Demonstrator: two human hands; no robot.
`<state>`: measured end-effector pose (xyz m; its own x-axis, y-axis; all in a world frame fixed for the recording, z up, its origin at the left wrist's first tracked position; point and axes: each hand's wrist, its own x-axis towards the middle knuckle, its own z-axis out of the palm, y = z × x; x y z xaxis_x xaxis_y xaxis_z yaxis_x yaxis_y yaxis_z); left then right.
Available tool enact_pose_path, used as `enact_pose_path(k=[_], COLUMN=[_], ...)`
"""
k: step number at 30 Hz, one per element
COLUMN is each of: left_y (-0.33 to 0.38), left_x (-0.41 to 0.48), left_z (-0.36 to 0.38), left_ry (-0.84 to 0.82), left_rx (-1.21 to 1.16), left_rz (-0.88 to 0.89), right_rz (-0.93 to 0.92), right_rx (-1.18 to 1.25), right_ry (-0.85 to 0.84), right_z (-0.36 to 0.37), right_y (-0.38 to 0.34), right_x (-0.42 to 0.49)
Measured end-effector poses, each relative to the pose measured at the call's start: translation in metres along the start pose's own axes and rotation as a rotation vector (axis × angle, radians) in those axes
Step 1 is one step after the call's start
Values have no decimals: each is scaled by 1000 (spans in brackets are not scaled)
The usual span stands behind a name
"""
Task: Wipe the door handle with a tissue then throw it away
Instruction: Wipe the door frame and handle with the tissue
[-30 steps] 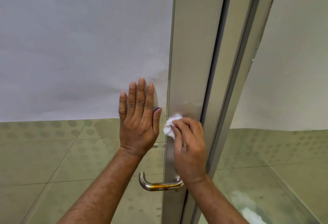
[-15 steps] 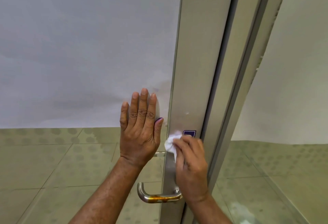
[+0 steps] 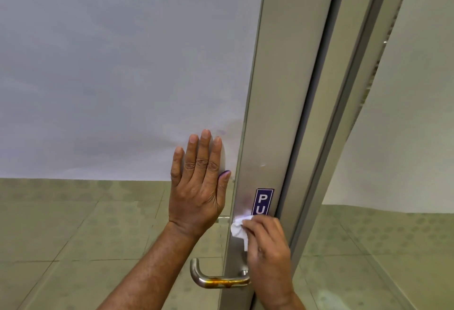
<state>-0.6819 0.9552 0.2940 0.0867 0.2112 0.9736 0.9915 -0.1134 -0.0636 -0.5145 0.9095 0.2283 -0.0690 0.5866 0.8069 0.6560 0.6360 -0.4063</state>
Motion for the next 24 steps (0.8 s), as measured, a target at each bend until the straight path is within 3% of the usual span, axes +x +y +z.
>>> enact_pose_path(k=[4,7,10,15,18,20,24], left_y=[-3,0,0,-3,-2,-1,-2], left_x=[5,0,-2,2,-5,-5,1], left_z=[3,2,0,2,1,0,0], left_ry=[17,4,-13,-1,-17,-27,-10], left_rx=[7,0,-15,2,4,1,12], left_rz=[-17,-23,-16,-27,-31,-22,-19], right_rz=[43,-32,26,107,-2,24,158], right_rx=[115,54,6,181,73,40,145], right_ry=[202,70,-56,226,78,-20,197], right_z=[0,5,1,3,9,7,7], right_y=[-17,-17,-9,-19,-16,-11,-14], right_x=[52,29,-5,50,20,-6,31])
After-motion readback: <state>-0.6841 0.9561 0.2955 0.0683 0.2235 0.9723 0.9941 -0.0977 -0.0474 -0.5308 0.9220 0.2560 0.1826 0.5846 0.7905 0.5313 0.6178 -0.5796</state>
